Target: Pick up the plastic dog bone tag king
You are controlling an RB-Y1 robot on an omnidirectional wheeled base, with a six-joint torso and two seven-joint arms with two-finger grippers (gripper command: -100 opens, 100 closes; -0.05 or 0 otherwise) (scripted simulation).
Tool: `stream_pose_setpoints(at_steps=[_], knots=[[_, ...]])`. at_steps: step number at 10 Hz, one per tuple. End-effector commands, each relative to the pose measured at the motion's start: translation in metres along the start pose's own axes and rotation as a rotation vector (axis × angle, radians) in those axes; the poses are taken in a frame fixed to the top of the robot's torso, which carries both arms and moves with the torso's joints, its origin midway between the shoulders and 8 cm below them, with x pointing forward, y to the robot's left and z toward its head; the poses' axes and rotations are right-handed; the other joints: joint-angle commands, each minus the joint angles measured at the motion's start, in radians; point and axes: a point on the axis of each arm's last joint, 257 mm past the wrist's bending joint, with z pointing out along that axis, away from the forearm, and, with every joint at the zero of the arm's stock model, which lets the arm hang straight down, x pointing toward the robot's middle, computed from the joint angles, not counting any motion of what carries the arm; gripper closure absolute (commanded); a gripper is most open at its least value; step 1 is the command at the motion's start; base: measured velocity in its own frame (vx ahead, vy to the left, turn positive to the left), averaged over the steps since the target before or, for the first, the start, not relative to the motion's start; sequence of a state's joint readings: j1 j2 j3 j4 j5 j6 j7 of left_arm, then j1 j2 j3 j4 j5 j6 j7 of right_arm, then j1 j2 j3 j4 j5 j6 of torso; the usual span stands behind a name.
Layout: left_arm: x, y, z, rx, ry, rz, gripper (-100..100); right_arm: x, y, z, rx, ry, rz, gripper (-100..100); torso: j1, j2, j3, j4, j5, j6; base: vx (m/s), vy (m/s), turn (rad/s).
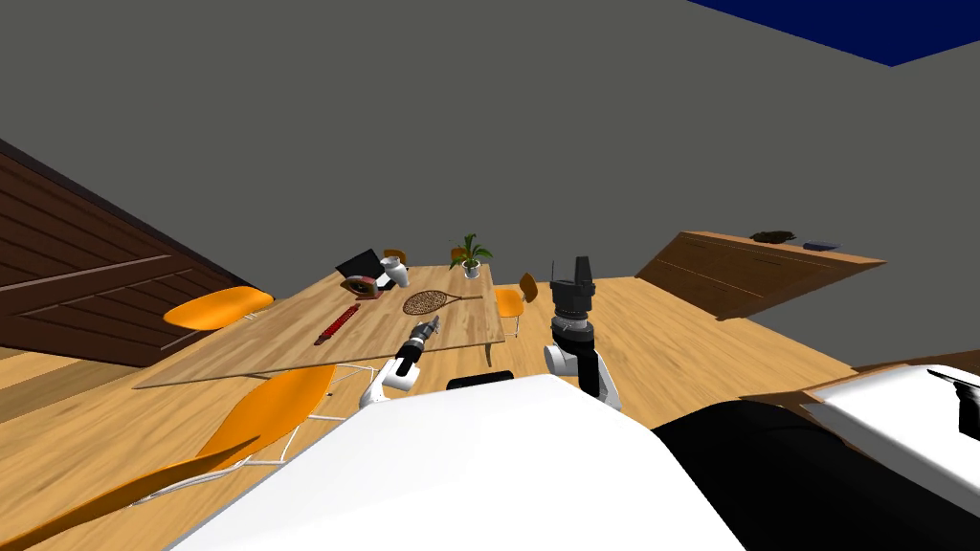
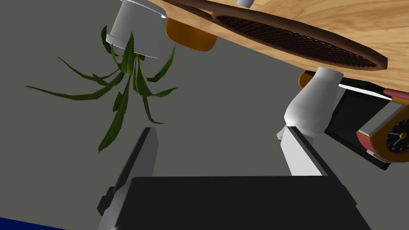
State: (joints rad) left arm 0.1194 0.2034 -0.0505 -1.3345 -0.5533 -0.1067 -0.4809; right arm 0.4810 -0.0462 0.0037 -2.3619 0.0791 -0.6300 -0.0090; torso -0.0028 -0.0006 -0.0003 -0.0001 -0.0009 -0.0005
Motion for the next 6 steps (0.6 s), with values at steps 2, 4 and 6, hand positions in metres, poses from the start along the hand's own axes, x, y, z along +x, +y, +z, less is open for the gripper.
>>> stream_pose_setpoints(at_steps=[2, 4, 6], knots=[[0.020, 0.015, 0.002, -0.033, 0.054, 0.067, -100, 0.000, 0.000, 0.000, 0.000, 0.000, 0.000, 0, 0.001, 0.000, 0.000, 0.000, 0.000, 0.000, 0.014, -0.034, -0.036], [0.041, 0.033, 0.002, -0.065, 0.112, 0.140, -100, 0.000, 0.000, 0.000, 0.000, 0.000, 0.000, 0, 0.001, 0.000, 0.000, 0.000, 0.000, 0.000, 0.021, -0.040, -0.074], [0.057, 0.049, 0.002, -0.090, 0.159, 0.204, -100, 0.000, 0.000, 0.000, 0.000, 0.000, 0.000, 0, 0.000, 0.000, 0.000, 0.000, 0.000, 0.000, 0.017, -0.040, -0.056]])
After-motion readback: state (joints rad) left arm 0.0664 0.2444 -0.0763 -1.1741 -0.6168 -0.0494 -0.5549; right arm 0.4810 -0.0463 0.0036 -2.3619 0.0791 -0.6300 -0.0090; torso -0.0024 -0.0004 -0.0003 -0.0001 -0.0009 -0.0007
